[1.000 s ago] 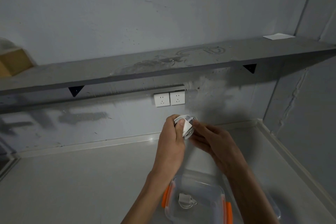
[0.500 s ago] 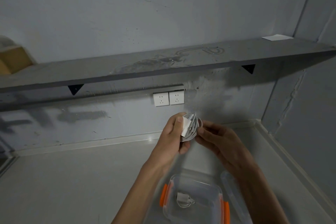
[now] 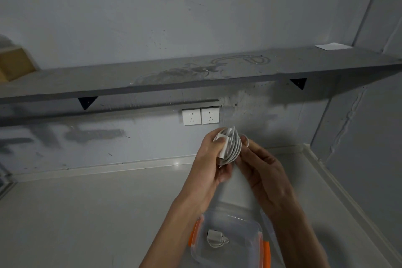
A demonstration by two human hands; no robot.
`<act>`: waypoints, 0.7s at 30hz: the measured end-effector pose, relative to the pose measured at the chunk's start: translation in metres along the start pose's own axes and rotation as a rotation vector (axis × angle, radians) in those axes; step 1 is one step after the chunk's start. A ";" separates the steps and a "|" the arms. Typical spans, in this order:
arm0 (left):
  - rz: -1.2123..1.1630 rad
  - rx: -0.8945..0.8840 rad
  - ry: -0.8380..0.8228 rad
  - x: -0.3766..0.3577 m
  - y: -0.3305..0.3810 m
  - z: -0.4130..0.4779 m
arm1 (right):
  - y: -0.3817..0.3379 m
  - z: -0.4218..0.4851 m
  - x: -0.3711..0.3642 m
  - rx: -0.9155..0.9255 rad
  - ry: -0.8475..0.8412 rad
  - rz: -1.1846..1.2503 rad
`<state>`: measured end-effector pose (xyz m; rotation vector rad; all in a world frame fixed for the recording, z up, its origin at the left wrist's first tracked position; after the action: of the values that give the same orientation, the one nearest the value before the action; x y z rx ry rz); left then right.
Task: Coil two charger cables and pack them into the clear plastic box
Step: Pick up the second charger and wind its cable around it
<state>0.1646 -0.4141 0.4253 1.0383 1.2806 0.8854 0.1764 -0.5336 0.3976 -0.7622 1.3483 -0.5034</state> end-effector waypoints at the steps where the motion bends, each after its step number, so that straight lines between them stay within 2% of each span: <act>1: 0.040 -0.013 0.020 0.000 -0.001 0.000 | 0.001 -0.002 0.000 0.031 0.025 -0.031; 6: 0.186 -0.077 0.077 0.000 -0.003 -0.003 | -0.012 -0.013 0.000 0.234 0.227 -0.270; 9: 0.229 -0.102 0.067 -0.001 -0.005 -0.004 | -0.015 -0.018 -0.004 0.282 0.256 -0.335; 12: 0.213 -0.117 0.032 0.000 -0.005 -0.005 | -0.008 -0.019 -0.004 0.223 0.236 -0.246; 16: 0.230 -0.146 -0.059 0.001 -0.003 -0.008 | 0.008 -0.018 -0.002 0.036 0.113 -0.020; 21: 0.396 -0.179 -0.035 0.011 -0.009 -0.010 | 0.012 -0.025 -0.005 0.020 0.061 -0.046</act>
<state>0.1557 -0.4054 0.4136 1.1772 0.9596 1.2511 0.1497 -0.5271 0.3908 -0.7680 1.3826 -0.5801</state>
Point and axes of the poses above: each hand's wrist, its own z-axis towards the middle knuckle, its own x-axis out of the back of the hand, y = z × x, the point moved 4 cm from there along z, towards the middle knuckle, and after that the axes turned 1 degree about -y, right-handed, at the moved point
